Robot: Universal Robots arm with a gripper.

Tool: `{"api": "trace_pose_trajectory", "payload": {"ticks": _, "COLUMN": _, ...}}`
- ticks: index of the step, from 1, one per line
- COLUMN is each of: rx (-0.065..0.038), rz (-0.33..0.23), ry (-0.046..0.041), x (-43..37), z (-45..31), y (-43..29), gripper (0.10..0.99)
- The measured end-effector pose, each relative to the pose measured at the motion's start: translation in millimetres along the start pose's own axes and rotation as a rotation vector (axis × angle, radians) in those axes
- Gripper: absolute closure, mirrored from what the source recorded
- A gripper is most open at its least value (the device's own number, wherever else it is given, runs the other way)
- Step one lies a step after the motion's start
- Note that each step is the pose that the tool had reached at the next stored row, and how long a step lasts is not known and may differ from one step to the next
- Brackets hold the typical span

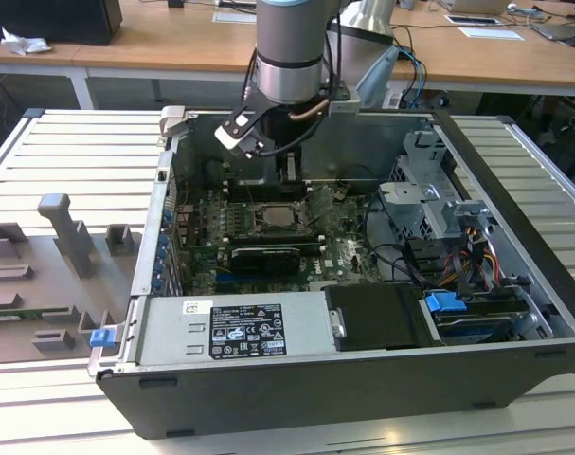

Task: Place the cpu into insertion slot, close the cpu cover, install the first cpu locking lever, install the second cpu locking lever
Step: 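Close the cpu cover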

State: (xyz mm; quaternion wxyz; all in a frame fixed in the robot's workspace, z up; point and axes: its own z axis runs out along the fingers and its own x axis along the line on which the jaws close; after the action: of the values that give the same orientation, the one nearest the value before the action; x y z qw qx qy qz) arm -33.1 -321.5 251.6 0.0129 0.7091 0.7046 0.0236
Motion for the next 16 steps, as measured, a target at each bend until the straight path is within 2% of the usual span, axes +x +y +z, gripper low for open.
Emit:
{"api": "trace_pose_trajectory", "payload": {"ticks": 3, "rx": 0.000, "rz": 0.000, "ry": 0.0000, "x": 0.1, "z": -11.0, "y": 0.6, "gripper": 0.980}}
{"api": "trace_pose_trajectory", "payload": {"ticks": 6, "rx": 0.000, "rz": 0.000, "ry": -0.0001, "x": 0.4, "z": -26.0, "y": 1.3, "gripper": 0.980}}
{"api": "trace_pose_trajectory", "payload": {"ticks": 11, "rx": 0.000, "rz": 0.000, "ry": 0.0000, "x": 0.4, "z": -25.8, "y": 4.2, "gripper": 0.980}}
{"api": "trace_pose_trajectory", "payload": {"ticks": 16, "rx": 0.001, "rz": 0.000, "ry": -0.0002, "x": 0.4, "z": -25.0, "y": 18.0, "gripper": 0.980}}
